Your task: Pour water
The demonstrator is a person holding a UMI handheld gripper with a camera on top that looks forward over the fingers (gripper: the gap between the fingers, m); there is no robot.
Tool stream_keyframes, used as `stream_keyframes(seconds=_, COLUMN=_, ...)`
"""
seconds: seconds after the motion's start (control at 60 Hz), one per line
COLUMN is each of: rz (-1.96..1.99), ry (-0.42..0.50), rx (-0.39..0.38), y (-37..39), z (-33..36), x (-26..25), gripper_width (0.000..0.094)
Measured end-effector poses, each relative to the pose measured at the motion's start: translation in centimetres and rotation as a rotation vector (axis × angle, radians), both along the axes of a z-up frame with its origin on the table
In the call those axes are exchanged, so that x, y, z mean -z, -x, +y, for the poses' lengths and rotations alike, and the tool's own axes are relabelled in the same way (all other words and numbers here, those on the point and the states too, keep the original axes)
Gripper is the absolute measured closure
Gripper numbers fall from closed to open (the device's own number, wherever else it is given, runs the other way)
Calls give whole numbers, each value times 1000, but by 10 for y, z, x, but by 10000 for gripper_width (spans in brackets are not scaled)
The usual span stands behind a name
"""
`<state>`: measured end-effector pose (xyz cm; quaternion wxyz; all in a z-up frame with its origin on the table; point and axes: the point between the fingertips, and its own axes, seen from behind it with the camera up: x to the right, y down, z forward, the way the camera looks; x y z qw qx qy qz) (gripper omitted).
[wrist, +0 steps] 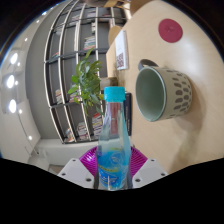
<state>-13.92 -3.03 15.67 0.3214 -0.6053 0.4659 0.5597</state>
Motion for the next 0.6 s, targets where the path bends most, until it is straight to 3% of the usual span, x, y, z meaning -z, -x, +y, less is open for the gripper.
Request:
stream_keyframes(seconds=0.017, rz=37, ry=17, rx=-2, y=0, z=-18, x=-16, gripper_width=555)
stream_keyframes(seconds=0.233, rz=401, ry=95, rx=49, y=-3, z=3, x=-14, gripper_width=535)
stream_keyframes(seconds=0.417, rz=499, ry=127, rx=91, y=-24, z=0, x=-23, gripper_width=535)
stream_keyframes(seconds=0.5, rz=454, ry=105, rx=64, y=-26, z=4, x=-28, gripper_width=536)
stream_keyframes(seconds=0.6, rz=252, ry=6, rx=13, y=-17, z=-1, x=-40, gripper_width=535)
